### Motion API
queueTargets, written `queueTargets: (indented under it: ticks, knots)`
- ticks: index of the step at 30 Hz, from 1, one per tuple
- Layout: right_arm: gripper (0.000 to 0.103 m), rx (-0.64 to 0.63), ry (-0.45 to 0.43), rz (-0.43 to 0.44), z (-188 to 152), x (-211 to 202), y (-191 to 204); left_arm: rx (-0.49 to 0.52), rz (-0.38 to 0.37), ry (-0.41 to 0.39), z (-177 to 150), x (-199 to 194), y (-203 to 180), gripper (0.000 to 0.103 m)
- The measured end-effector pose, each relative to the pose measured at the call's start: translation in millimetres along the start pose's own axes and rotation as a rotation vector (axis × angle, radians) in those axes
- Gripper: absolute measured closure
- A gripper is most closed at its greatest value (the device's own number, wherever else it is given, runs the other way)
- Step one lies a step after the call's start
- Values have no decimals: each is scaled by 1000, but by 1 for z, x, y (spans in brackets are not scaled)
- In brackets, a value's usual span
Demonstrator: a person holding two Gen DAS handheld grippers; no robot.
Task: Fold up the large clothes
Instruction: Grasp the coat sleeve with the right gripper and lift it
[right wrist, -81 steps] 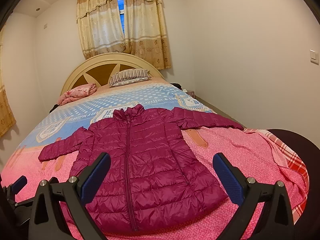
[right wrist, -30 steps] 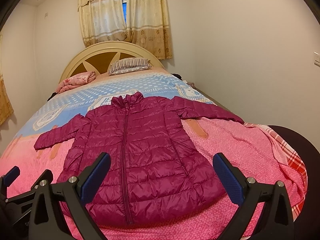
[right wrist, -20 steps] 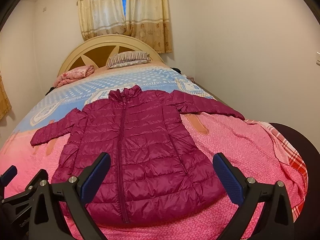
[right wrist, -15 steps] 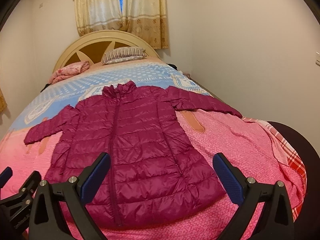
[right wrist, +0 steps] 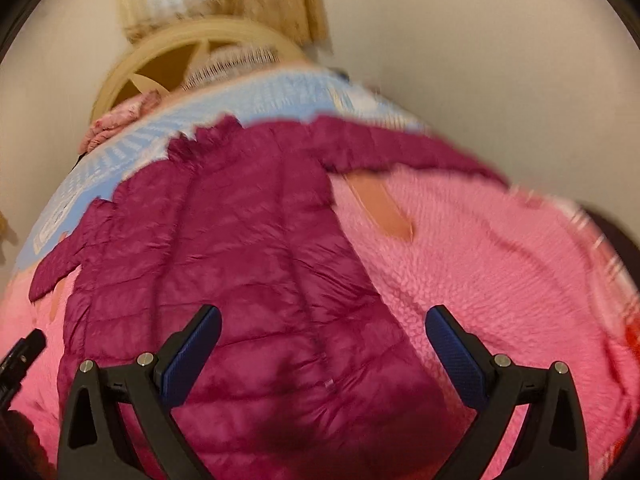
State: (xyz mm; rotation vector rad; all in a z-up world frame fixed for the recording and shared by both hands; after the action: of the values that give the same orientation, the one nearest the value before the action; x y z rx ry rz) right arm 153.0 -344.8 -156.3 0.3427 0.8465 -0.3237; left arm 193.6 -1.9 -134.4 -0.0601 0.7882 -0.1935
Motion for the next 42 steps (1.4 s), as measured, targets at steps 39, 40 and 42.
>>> queueTargets:
  ticks: [39, 40, 42]
  knots:
    - [94, 746, 12, -133, 184, 207, -274, -145, 225, 84, 42, 150, 95, 0]
    - [95, 731, -8, -133, 188, 200, -273, -147, 222, 82, 42, 150, 94, 0]
    - [97, 665, -82, -127, 205, 177, -264, -156, 213, 77, 43, 151, 93, 0]
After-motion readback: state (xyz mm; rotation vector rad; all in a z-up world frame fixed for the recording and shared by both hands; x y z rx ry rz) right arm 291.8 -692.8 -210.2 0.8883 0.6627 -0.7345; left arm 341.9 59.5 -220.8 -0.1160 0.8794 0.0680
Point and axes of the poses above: each gripper's, at about its wrist camera, not at the fingertips, and x roughly the way its jaws point, y to its left, z to its top, the point moved 10 cm from there along x, roughly the way its jaws point, and after that the axes turned 4 degrees about x, right-handed, at the moved point
